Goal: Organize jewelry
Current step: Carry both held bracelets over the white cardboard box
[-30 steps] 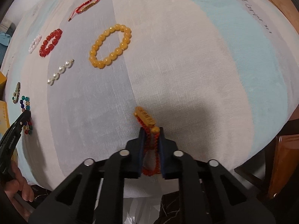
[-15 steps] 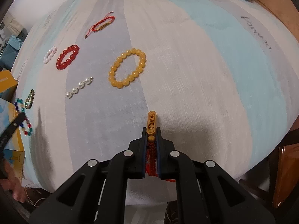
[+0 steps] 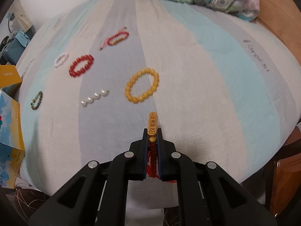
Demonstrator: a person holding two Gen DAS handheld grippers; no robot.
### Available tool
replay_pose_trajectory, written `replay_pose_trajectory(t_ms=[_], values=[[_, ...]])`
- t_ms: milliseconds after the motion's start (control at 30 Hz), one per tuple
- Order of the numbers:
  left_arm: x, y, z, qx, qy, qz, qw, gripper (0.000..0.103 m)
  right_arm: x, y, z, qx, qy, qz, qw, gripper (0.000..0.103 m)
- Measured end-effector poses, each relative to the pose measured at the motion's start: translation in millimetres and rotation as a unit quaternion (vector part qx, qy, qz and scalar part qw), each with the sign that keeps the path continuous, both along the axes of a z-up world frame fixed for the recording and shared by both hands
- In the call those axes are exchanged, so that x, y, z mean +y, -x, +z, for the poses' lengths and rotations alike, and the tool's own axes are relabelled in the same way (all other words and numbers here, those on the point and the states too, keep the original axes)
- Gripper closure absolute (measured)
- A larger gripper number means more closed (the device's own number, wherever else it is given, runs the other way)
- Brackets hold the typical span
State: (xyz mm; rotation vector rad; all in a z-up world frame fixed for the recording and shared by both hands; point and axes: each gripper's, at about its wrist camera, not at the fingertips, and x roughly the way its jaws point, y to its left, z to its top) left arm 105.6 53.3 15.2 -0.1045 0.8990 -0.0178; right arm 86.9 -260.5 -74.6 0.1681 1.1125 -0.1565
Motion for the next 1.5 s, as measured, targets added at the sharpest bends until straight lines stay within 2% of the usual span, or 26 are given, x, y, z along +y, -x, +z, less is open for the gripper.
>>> replay_pose_trajectory(t_ms=[167, 200, 433, 633, 833, 1067, 1200, 1367, 1500], values=[[25, 4, 12, -0.002, -0.005, 0.041, 0.9991, 0.094, 21, 6, 34, -0.034, 0.02, 0.01, 0.999, 0.096], [29, 6, 15, -0.009, -0.016, 0.048, 0.9987, 0.094, 27, 6, 42, -0.041, 0.022, 0.015, 0.999, 0.096], [54, 25, 33, -0.043, -0.032, 0.062, 0.9967, 0.094, 80, -2, 79, -0.066, 0.004, 0.058, 0.996, 0.096], [101, 40, 45, -0.054, -0.039, 0.113, 0.9914, 0.094, 157, -13, 108, -0.095, 0.009, 0.131, 0.987, 0.096], [162, 63, 53, -0.055, -0.043, 0.176, 0.982, 0.094, 240, -20, 125, -0.118, -0.004, 0.203, 0.972, 0.096], [234, 88, 46, -0.031, -0.046, 0.244, 0.9682, 0.094, 332, -16, 135, -0.131, -0.017, 0.279, 0.951, 0.096], [265, 99, 37, -0.019, -0.039, 0.265, 0.9632, 0.094, 374, -13, 137, -0.133, -0.023, 0.316, 0.939, 0.096], [297, 109, 22, 0.009, -0.034, 0.29, 0.9565, 0.094, 419, -13, 129, -0.114, -0.029, 0.353, 0.928, 0.096], [313, 108, -3, 0.053, -0.037, 0.288, 0.9554, 0.094, 451, -18, 108, -0.066, -0.027, 0.373, 0.925, 0.096]])
